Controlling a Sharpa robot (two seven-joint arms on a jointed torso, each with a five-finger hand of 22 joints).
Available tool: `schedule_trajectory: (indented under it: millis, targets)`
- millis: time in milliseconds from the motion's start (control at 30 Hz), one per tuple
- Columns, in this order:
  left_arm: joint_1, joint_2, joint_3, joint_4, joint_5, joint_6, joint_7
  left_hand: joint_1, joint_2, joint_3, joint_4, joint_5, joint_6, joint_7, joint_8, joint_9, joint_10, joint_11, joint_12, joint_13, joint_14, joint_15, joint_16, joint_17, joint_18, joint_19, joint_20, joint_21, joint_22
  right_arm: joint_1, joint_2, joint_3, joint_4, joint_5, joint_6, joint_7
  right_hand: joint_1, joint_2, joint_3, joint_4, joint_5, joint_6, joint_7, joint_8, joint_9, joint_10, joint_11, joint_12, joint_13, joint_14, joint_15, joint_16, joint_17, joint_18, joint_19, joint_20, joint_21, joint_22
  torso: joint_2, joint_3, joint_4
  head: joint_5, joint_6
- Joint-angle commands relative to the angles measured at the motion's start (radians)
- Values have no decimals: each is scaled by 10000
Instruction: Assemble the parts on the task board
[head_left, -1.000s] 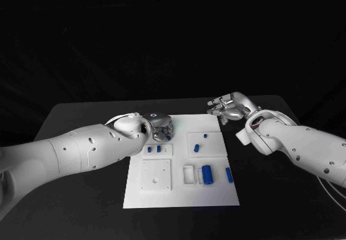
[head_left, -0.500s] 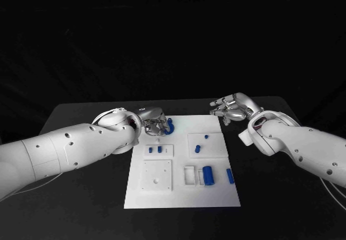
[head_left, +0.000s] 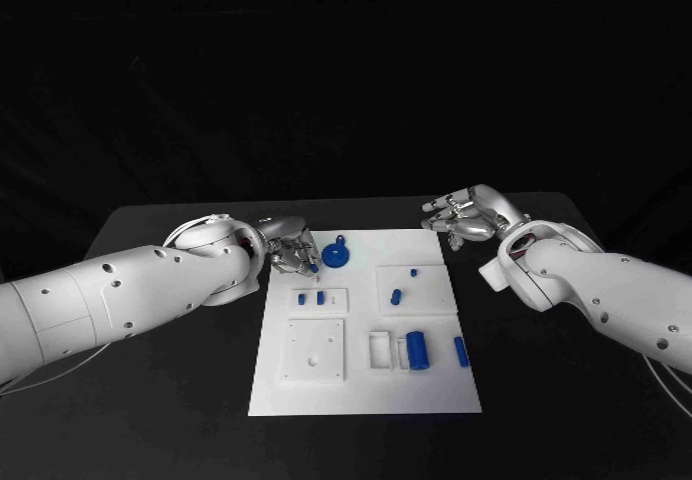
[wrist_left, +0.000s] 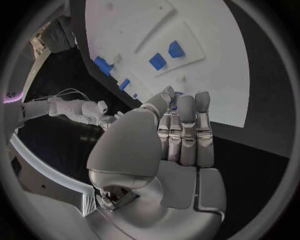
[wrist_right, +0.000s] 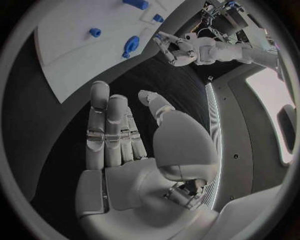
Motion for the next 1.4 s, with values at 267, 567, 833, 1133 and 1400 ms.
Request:
schedule_trajectory:
  millis: [267, 567, 833, 1133, 1400]
  targets:
    - [7, 219, -42, -333, -578, 254, 198, 55, 34, -4, 50, 22, 174, 137, 56, 5, 49, -4, 13, 16, 9, -10, 83, 28, 145, -46, -73, 81, 221, -5, 13, 5, 13, -2, 128, 97, -82, 5, 95, -14, 27, 58, -4, 4, 8, -77, 21, -65, -15, 12, 58, 69, -11, 239, 339, 61, 60, -13, 14, 3, -15, 39, -6]
    - [-6, 344, -155, -528, -834, 110, 94, 64, 18, 9, 62, 43, 183, 133, 59, 7, 75, -12, 11, 16, 56, -21, 106, 34, 160, -19, -80, 122, 218, -5, 19, 5, 24, -1, 140, 113, -94, 2, 112, -15, 26, 60, -4, 4, 8, -78, 21, -62, -15, 21, 63, 83, -17, 244, 341, 65, 82, -9, 4, 5, -16, -6, -40]
    - [-9, 375, -257, -539, -883, 305, 5, 70, 9, 27, 65, 41, 186, 134, 56, 5, 70, -10, 13, 16, 53, -19, 81, 24, 160, -26, -80, 126, 216, -5, 17, 5, 30, -1, 142, 121, -99, 2, 127, -20, 27, 68, -7, 4, 8, -72, 20, -64, -16, 36, 62, 95, -23, 250, 343, 67, 107, -2, 5, 7, -9, -29, -61]
    - [-12, 400, -335, -589, -914, 290, 29, 66, 5, 30, 78, 39, 191, 131, 58, 6, 79, -12, 13, 16, 55, -21, 65, 17, 159, -32, -79, 132, 214, -5, 16, 5, 50, -1, 145, 122, -99, 2, 127, -20, 27, 68, -7, 4, 8, -72, 20, -64, -16, 36, 62, 95, -23, 250, 343, 67, 107, -2, 9, 7, -15, -29, -82]
    - [-37, 470, -428, -645, -896, 132, 174, 61, 7, 32, 88, 36, 190, 130, 58, 7, 84, -14, 12, 16, 68, -24, 59, 15, 162, -21, -82, 133, 210, -5, 20, 5, 54, -1, 151, 128, -99, 2, 127, -20, 27, 68, -7, 4, 8, -72, 20, -64, -16, 36, 62, 95, -23, 250, 343, 67, 107, -2, 11, 11, -19, -34, -84]
